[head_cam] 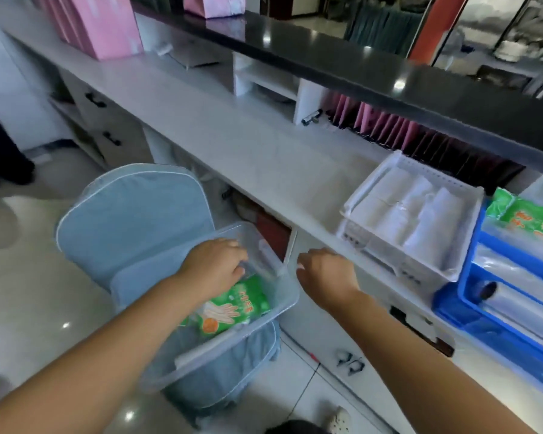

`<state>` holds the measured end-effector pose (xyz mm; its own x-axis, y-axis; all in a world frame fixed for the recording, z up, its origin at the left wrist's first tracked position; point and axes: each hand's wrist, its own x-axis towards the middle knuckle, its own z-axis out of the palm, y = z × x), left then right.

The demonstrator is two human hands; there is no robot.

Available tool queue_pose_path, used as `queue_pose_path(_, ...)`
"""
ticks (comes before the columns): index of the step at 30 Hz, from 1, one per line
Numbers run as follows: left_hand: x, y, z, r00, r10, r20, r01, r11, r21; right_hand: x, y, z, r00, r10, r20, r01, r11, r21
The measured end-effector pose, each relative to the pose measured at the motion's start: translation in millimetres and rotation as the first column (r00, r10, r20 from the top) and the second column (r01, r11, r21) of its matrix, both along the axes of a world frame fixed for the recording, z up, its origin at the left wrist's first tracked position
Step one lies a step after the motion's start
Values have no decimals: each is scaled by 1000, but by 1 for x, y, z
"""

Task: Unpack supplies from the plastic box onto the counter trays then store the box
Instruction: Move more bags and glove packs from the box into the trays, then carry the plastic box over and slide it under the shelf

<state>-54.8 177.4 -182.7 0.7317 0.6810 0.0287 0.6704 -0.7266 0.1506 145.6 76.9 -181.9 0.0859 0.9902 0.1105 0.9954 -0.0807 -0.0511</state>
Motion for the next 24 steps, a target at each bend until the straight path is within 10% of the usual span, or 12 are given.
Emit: queue_pose_path(24, -122, 128, -123, 944, 235, -233, -302, 900, -315, -95, 72, -148, 968, -209, -137, 114, 858, -501)
